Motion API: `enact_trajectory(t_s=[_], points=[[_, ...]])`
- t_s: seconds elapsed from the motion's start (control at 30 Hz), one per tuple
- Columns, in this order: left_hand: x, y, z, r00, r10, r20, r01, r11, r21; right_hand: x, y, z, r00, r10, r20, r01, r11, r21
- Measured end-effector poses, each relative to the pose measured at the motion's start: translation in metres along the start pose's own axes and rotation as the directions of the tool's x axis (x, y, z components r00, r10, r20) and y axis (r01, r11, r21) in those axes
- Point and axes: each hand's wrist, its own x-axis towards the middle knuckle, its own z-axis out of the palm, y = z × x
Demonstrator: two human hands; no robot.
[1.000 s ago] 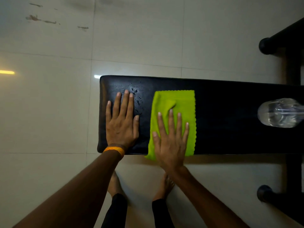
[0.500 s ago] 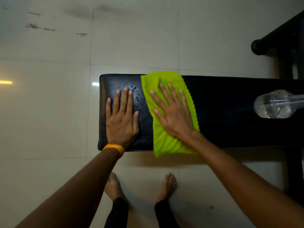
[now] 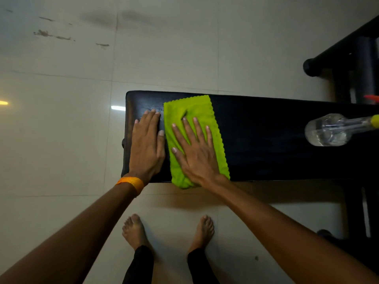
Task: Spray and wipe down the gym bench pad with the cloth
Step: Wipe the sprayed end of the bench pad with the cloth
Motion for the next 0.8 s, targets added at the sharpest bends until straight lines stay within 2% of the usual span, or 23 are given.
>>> enact_trajectory(t_s=[0.07, 0.1, 0.2, 0.27, 0.37, 0.47, 0.57, 0.63, 0.73, 0.8], points=[[-0.003, 0.016, 0.004, 0.999, -0.044, -0.025, 0.044, 0.999, -0.023, 0.001, 0.022, -0.011, 0.998, -0.059, -0.030, 0.062, 0.993, 0.096], [-0.004, 0.026, 0.008, 0.999, -0.040, -0.031, 0.040, 0.999, -0.001, 0.002, 0.037, -0.016, 0.997, -0.022, -0.078, 0.032, 0.991, 0.130], [-0.003, 0.058, 0.033, 0.998, 0.041, -0.038, -0.037, 0.994, 0.104, 0.008, 0.082, -0.026, 0.948, 0.257, -0.190, -0.225, 0.959, 0.174], [0.001, 0.081, 0.055, 0.998, 0.055, -0.019, -0.052, 0.991, 0.127, 0.011, 0.098, -0.024, 0.927, 0.335, -0.170, -0.317, 0.940, 0.125], [-0.002, 0.094, 0.083, 0.998, 0.028, 0.056, -0.041, 0.969, 0.243, 0.011, 0.102, -0.013, 0.935, 0.321, -0.153, -0.320, 0.947, 0.028], [0.019, 0.063, 0.078, 0.994, 0.064, 0.089, -0.094, 0.917, 0.389, 0.009, 0.104, -0.008, 0.939, 0.303, -0.162, -0.300, 0.953, 0.047], [0.056, 0.033, 0.049, 0.998, 0.003, 0.061, -0.031, 0.888, 0.460, 0.009, 0.104, -0.011, 0.934, 0.318, -0.166, -0.313, 0.948, 0.053], [0.054, 0.035, 0.047, 0.999, -0.016, 0.048, -0.010, 0.869, 0.496, 0.013, 0.091, -0.011, 0.913, 0.379, -0.155, -0.373, 0.926, 0.067], [0.009, 0.042, 0.053, 0.985, 0.101, 0.139, -0.158, 0.855, 0.494, 0.016, 0.064, -0.009, 0.903, 0.411, -0.128, -0.407, 0.912, 0.058], [0.003, 0.022, 0.037, 0.962, 0.177, 0.210, -0.258, 0.847, 0.465, 0.017, 0.059, -0.004, 0.903, 0.410, -0.132, -0.408, 0.912, 0.046]])
